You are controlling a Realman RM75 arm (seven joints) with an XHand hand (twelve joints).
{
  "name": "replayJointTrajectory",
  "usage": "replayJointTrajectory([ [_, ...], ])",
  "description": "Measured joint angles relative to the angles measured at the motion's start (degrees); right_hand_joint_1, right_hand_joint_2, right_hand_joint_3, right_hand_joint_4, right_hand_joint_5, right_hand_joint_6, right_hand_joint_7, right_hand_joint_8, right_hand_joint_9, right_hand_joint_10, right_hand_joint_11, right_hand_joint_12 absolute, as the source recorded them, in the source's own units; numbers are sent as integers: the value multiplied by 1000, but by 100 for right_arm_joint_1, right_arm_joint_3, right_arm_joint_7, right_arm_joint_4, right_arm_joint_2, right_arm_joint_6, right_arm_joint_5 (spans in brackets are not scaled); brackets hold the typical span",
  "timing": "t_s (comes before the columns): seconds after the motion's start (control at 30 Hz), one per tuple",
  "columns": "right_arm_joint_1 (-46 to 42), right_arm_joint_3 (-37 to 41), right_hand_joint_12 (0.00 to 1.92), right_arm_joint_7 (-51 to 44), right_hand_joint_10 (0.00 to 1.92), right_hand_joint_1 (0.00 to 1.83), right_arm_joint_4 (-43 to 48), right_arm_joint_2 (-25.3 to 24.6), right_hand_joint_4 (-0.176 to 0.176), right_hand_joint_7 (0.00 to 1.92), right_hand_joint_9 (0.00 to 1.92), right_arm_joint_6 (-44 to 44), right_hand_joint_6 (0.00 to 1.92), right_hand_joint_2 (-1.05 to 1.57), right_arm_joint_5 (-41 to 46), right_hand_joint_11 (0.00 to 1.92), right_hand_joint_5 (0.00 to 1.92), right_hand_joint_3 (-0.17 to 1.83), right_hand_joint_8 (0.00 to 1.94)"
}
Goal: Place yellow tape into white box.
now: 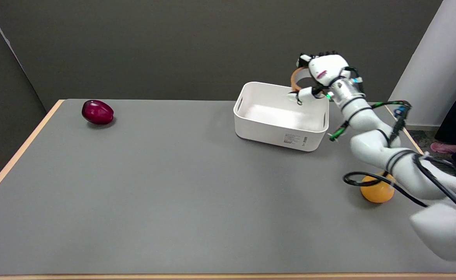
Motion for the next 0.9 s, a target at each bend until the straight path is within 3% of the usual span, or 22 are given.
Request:
replayJointTrajectory([
  [0.23, -748, 230, 1467, 612, 661, 168, 650, 412, 109, 114, 199, 345, 248, 481, 58, 305, 82, 945, 216],
  [0.63, -1572, 451, 1343, 1106, 619, 138, 1810, 648, 102, 102, 154, 625, 221, 478, 313, 216, 74, 936, 184],
  [0.8, -1764, 583, 1081, 1035, 601, 217, 2237, 611, 92, 115, 84, 671, 126, 524, 700, 189, 87, 994, 86],
  [0.9, -1842, 689, 1181, 989, 562, 139, 2410, 598, 93, 49, 83, 688, 239, 538, 1014, 87, 22, 932, 212],
])
